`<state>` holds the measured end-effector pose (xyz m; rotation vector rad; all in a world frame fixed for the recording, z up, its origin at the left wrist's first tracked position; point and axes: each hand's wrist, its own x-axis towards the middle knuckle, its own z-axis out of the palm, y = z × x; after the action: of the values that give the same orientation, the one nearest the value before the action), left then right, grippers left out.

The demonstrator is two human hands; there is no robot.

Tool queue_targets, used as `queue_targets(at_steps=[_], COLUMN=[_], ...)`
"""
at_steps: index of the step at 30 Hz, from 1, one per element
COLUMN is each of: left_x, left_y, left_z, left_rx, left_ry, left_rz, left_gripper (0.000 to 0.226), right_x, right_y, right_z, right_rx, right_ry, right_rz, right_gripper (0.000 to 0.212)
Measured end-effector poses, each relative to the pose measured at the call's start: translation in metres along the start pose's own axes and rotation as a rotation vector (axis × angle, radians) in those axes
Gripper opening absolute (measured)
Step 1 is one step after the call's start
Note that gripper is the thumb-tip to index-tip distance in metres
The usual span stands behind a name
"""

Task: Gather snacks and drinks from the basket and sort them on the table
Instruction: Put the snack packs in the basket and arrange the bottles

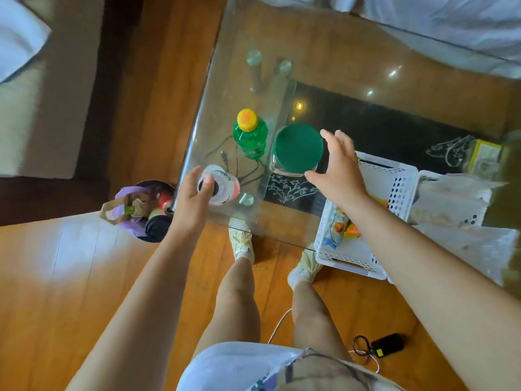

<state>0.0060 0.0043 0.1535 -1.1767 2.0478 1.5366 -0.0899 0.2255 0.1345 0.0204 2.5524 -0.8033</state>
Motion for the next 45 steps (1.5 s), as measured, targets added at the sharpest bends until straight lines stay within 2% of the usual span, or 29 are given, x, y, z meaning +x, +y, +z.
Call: queue_targets(at_steps=[3,5,7,10,16,23,29,32,37,41,43,45], left_x=[0.015,0.024,0.030,0.037,0.050,0.053,0.050,0.048,0.046,0.044,0.044,0.045], left_y=[0.000,-0.003,-0.007,-0.009,-0.014,-0.020,-0.024,-0.025,-0.025,-0.023,-0.022,-0.024], left_z=[-0.016,-0.027,-0.036,-0.043,-0.044,-0.043,-0.038,-0.032,-0.021,-0.019,-0.018,-0.019], left_rx=[-0.218,-0.275,-0.285,-0.281,-0.285,-0.287,-0.372,-0.432,-0.459,-0.441,-0.433,-0.426], left_ry=[-0.270,-0.398,-0.491,-0.565,-0.623,-0.619,-0.581,-0.559,-0.549,-0.552,-0.548,-0.541], left_rz=[-0.176,-0.222,-0.236,-0.246,-0.235,-0.216,-0.210,-0.225,-0.246,-0.243,-0.243,-0.242], left_gripper=[0.033,0.039,0.048,0.047,0.049,0.050,0.068,0.066,0.081,0.096,0.099,0.097], right_x=[0.026,0.036,0.039,0.037,0.003,-0.046,-0.061,-0.065,-0.068,-0.064,-0.055,-0.040], right_y=[-0.021,-0.027,-0.029,-0.030,-0.022,-0.010,-0.007,-0.006,-0.007,-0.015,-0.029,-0.053], right_z=[0.016,0.027,0.034,0.038,0.051,0.073,0.083,0.082,0.077,0.072,0.066,0.055], right_rx=[-0.107,-0.149,-0.160,-0.185,-0.198,-0.187,-0.138,-0.159,-0.195,-0.233,-0.144,0.056], right_ry=[-0.130,-0.209,-0.186,-0.100,-0.076,-0.042,0.009,-0.018,-0.053,-0.123,-0.028,0.167], right_rz=[0.074,0.132,0.160,0.154,0.180,0.169,0.181,0.174,0.159,0.223,0.201,0.035], right_gripper=[0.101,0.110,0.112,0.107,0.103,0.101,0.102,0.101,0.102,0.102,0.097,0.090])
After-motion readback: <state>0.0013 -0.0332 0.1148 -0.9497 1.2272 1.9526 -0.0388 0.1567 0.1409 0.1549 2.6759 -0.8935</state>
